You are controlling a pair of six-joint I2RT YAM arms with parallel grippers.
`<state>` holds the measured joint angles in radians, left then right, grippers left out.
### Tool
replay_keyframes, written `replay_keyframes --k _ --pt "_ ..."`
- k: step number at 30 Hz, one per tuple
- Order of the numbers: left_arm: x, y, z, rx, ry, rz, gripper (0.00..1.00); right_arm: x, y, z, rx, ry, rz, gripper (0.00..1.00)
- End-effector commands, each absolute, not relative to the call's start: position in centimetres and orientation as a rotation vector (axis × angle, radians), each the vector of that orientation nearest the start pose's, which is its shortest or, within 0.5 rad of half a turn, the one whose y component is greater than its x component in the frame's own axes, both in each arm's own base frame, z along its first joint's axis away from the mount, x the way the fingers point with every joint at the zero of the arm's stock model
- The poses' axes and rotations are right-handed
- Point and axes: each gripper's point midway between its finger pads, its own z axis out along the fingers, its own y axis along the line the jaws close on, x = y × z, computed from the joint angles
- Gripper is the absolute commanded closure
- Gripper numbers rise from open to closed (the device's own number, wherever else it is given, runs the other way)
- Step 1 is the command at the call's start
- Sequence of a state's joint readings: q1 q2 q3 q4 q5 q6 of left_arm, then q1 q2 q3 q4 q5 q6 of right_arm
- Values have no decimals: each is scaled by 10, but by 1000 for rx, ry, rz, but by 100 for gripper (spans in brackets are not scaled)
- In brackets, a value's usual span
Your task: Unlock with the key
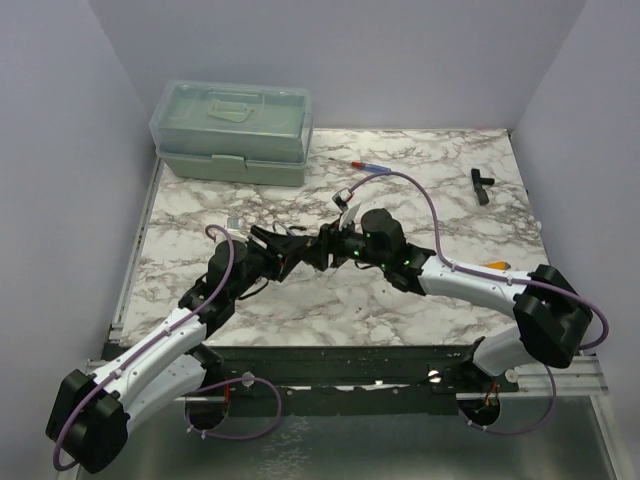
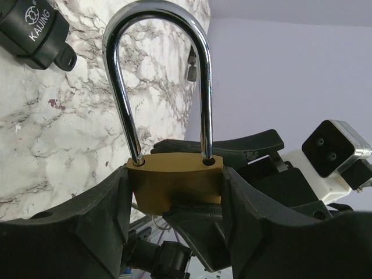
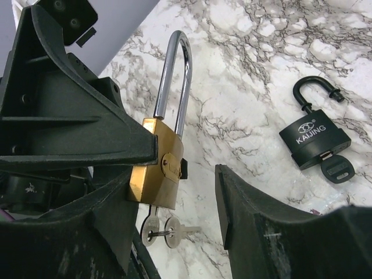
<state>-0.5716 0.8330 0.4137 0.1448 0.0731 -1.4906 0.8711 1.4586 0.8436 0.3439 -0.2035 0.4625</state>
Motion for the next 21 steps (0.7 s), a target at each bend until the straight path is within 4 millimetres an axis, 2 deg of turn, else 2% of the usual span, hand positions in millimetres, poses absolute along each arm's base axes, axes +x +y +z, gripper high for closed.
replay_keyframes --k 1,5,7,10,15,17,19,21 --pt "250 -223 226 -902 1798 -1540 100 258 388 196 -544 1848 1067 42" --pt "250 -222 226 -931 1789 -1555 100 260 393 190 -544 1863 1035 43" --pt "250 -221 224 -943 1786 -1553 100 261 393 187 -536 1873 1021 48" --pt "249 -218 221 -966 1775 -1555 100 262 392 187 -527 1875 1008 61" --pt "247 -211 218 -991 1744 -1554 100 263 393 182 -526 1893 1002 97" --pt "247 -209 218 -981 1730 -1544 100 261 392 182 -523 1895 1005 100" --pt "249 -204 219 -974 1706 -1518 91 260 390 185 -510 1888 1012 100" --pt "249 -202 219 -942 1695 -1497 72 258 386 188 -491 1883 1020 100"
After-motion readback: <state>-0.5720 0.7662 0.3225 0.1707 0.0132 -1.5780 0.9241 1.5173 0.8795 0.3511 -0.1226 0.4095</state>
